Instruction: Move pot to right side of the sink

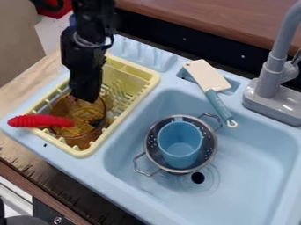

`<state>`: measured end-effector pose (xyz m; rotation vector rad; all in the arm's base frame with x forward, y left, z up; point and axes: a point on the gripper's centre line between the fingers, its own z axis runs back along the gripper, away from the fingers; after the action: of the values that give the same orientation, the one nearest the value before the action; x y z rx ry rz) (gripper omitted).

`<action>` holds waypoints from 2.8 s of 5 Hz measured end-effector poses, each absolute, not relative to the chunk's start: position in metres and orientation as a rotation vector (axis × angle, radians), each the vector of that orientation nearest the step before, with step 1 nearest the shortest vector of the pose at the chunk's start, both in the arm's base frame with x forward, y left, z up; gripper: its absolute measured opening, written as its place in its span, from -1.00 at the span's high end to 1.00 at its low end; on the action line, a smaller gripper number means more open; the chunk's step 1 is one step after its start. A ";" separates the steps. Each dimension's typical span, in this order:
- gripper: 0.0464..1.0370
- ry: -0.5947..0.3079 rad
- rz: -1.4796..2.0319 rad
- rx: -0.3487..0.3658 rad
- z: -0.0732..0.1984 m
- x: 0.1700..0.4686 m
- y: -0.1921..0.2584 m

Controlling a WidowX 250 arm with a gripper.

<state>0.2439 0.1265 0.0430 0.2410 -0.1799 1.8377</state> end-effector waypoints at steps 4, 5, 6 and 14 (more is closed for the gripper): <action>0.98 -0.140 1.836 0.264 0.078 0.260 0.121; 0.98 -0.135 1.824 0.288 0.084 0.259 0.116; 0.98 -0.115 1.792 0.239 0.108 0.251 0.109; 0.98 -0.110 1.608 0.229 0.117 0.241 -0.077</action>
<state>0.2412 -0.0772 0.1173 0.2288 -0.1098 1.6081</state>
